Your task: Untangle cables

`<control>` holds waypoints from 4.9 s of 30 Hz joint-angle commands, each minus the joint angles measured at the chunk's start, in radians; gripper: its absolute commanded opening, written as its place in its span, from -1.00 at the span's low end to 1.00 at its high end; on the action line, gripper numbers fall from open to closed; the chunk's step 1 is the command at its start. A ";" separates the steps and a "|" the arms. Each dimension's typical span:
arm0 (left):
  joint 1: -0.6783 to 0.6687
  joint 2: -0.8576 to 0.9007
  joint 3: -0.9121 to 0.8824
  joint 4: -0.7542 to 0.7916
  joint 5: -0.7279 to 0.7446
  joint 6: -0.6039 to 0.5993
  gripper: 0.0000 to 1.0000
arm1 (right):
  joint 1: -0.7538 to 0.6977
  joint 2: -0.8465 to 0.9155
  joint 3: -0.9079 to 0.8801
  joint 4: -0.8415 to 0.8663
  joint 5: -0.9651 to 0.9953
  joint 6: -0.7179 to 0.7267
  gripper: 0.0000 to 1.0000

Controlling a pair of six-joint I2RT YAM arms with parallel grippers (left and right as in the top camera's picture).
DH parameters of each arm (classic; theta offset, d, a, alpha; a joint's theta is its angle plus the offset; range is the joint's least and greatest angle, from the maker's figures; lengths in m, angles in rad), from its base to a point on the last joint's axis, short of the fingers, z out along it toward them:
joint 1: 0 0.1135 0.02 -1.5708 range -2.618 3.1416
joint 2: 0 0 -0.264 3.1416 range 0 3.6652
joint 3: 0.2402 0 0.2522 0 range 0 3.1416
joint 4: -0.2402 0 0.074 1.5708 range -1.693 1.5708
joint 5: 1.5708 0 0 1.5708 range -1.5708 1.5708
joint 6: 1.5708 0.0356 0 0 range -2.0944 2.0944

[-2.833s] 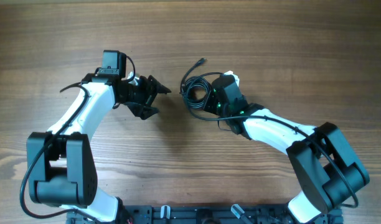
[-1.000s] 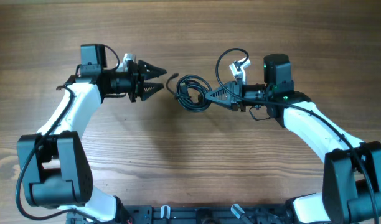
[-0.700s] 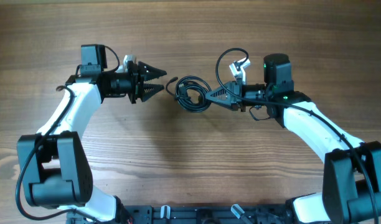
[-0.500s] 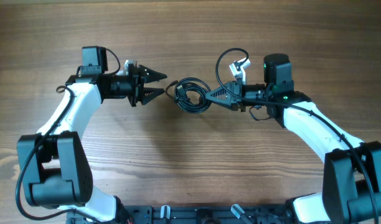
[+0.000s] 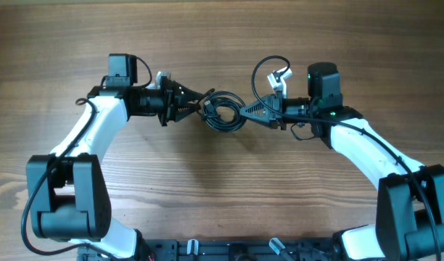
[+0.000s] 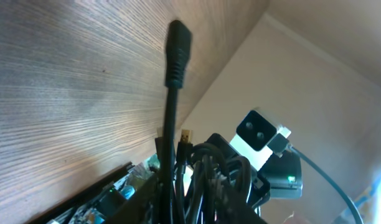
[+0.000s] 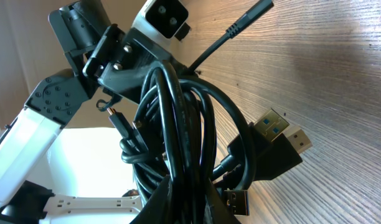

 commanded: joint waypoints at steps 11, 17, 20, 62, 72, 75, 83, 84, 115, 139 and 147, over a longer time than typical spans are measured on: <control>-0.002 0.011 0.002 0.000 0.020 0.002 -0.92 | -0.002 -0.030 0.005 0.010 0.057 0.021 -0.91; -0.050 0.011 0.002 0.001 0.019 0.002 -0.92 | 0.017 -0.030 0.005 0.008 0.122 0.037 -0.91; -0.076 0.011 0.002 0.001 -0.020 0.003 -0.92 | 0.040 -0.030 0.005 0.006 0.177 0.037 -0.91; -0.093 0.011 0.002 -0.047 -0.301 -0.059 -0.92 | 0.175 -0.037 0.056 -0.431 0.423 -0.132 -0.20; -0.044 0.011 0.002 -0.018 0.000 -0.204 -0.92 | 0.304 -0.037 0.042 -0.313 0.536 -0.263 0.08; -0.044 0.011 0.002 -0.018 0.051 -0.204 -0.92 | 0.304 -0.037 0.042 -0.286 0.550 -0.263 0.08; -0.035 0.011 0.002 0.008 0.077 -0.261 -0.92 | 0.298 -0.037 0.042 -0.240 0.468 -0.123 -0.24; -0.030 0.011 0.002 0.020 0.077 -0.261 -0.92 | 0.291 -0.037 0.042 -0.236 0.422 -0.076 -0.17; 0.040 0.011 0.002 0.385 0.355 -0.338 -0.92 | 0.224 -0.037 -0.008 -0.163 0.447 0.478 0.73; -0.006 0.011 0.002 0.384 0.435 -0.339 -0.92 | 0.335 -0.037 -0.009 0.010 0.594 0.661 0.09; -0.006 0.011 0.002 0.384 0.407 -0.338 -0.92 | 0.358 -0.037 -0.009 0.006 0.700 0.628 -0.56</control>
